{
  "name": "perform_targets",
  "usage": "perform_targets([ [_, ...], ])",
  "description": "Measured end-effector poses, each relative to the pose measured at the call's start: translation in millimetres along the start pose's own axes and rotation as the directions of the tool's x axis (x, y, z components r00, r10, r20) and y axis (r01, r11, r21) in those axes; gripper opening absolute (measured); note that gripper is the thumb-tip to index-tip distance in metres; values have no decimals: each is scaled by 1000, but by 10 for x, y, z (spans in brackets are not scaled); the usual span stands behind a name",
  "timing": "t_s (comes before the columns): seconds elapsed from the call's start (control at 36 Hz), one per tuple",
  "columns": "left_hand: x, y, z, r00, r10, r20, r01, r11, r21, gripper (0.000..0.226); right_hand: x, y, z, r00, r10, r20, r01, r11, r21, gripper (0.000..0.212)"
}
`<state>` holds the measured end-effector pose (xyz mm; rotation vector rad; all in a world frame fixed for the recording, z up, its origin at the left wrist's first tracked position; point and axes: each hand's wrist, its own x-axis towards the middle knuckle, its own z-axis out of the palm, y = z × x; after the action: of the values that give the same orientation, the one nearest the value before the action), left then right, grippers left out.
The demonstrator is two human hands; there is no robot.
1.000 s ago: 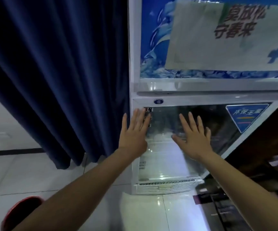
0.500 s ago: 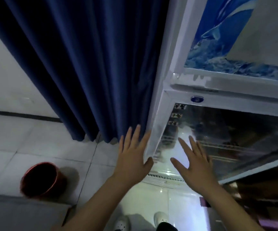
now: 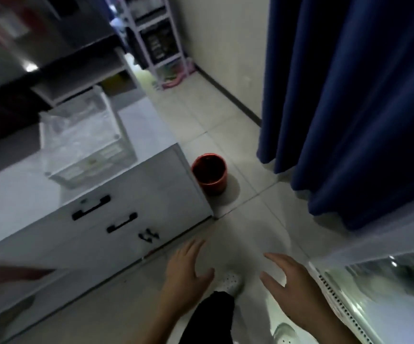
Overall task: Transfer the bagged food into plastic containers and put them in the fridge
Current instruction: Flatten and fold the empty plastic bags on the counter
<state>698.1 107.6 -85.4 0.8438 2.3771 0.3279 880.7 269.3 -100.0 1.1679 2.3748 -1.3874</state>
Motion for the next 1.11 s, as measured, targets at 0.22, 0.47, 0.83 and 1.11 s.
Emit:
perform_targets([
  [0.22,-366,-723,-121,964,-257,-69,238,948,-212,71,367,-619,326,976,-130,173,149,983,-108,52],
  [0.47,176,-1396,-668,947,-277,-160,203,908,-368,76,992,-1343,495,974,-166,154,185,975,-120,48],
  [0.83,898,-2201,-1872,919,-207,-335,47,902,-429,69,1684,-2371,870,959,-279,59,278,960,17,36],
  [1.11,1444,-2292,-2952,802,-216,-557,-44,909,-415,57,2498,-2947,640,924,-372,89,369,928,44,40],
])
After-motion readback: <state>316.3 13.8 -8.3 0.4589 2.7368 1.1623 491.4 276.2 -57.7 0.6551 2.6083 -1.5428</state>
